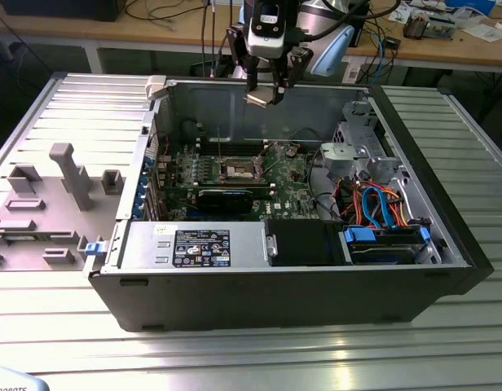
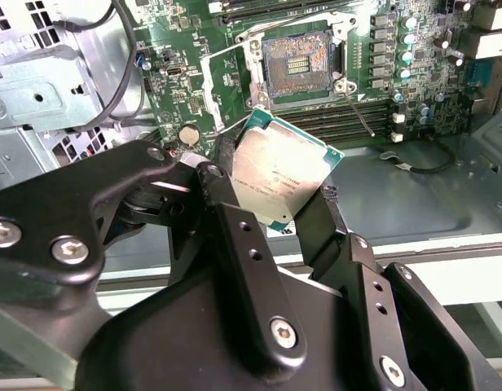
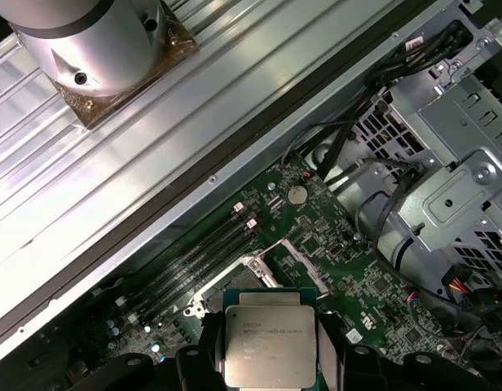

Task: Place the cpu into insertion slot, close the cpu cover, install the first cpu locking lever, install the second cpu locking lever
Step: 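Place the cpu into insertion slot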

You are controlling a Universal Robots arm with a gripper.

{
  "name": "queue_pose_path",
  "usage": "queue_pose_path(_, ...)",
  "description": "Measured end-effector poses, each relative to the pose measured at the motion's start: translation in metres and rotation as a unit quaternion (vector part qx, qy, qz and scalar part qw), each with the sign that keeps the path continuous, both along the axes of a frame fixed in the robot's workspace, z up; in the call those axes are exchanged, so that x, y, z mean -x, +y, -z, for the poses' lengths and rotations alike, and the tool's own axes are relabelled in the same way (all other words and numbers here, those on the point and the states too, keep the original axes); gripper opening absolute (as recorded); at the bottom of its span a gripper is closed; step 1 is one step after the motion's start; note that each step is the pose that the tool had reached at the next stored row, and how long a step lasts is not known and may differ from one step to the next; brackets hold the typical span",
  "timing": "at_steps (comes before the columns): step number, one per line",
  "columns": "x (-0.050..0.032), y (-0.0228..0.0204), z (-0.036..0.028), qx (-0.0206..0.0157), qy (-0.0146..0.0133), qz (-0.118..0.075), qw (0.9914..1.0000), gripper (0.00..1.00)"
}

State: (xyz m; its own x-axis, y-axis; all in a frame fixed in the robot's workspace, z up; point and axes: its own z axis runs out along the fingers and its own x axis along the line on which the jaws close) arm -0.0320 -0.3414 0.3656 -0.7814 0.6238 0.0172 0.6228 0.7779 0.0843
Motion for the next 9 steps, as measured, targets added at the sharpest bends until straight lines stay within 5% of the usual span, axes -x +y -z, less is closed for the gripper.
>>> queue_pose_path(9,0.0027,0.0000,0.0000,0.0000,0.0000,0.001,1.00000,0.54)
